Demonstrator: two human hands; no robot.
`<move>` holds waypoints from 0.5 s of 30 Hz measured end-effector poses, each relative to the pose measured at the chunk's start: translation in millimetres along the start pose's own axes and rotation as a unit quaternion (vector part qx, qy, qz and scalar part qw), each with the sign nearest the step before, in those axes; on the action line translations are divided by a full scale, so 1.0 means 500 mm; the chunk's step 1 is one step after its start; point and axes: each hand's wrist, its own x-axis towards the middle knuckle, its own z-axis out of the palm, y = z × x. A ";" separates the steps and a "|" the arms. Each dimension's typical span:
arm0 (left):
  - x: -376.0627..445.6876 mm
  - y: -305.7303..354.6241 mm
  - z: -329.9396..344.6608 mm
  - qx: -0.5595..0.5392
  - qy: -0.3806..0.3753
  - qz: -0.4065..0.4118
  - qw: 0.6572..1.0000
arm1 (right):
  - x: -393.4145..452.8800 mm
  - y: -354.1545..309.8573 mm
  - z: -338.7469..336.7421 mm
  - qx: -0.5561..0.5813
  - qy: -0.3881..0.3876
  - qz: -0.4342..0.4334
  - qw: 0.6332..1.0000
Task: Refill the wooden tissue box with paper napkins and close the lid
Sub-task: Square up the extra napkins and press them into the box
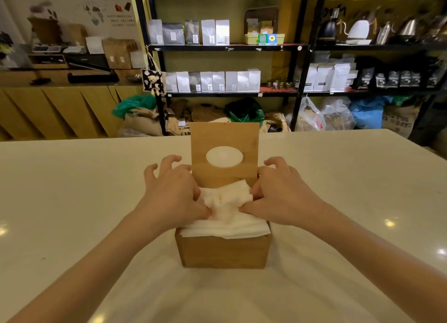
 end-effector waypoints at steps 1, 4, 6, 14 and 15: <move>0.002 0.001 0.004 0.009 -0.006 0.000 1.000 | 0.001 -0.004 0.003 -0.027 -0.003 -0.001 1.000; 0.003 0.003 0.016 0.017 -0.013 0.000 1.000 | 0.001 -0.015 0.005 -0.086 -0.020 0.009 0.996; 0.006 0.003 0.018 0.025 -0.016 -0.002 1.000 | 0.001 -0.021 0.005 -0.107 -0.030 0.018 0.994; 0.008 0.008 0.022 0.087 0.000 -0.008 0.996 | 0.006 -0.034 0.017 -0.187 -0.030 0.046 0.981; 0.005 0.007 0.023 0.095 0.014 -0.009 0.995 | 0.004 -0.034 0.018 -0.180 -0.011 0.042 0.983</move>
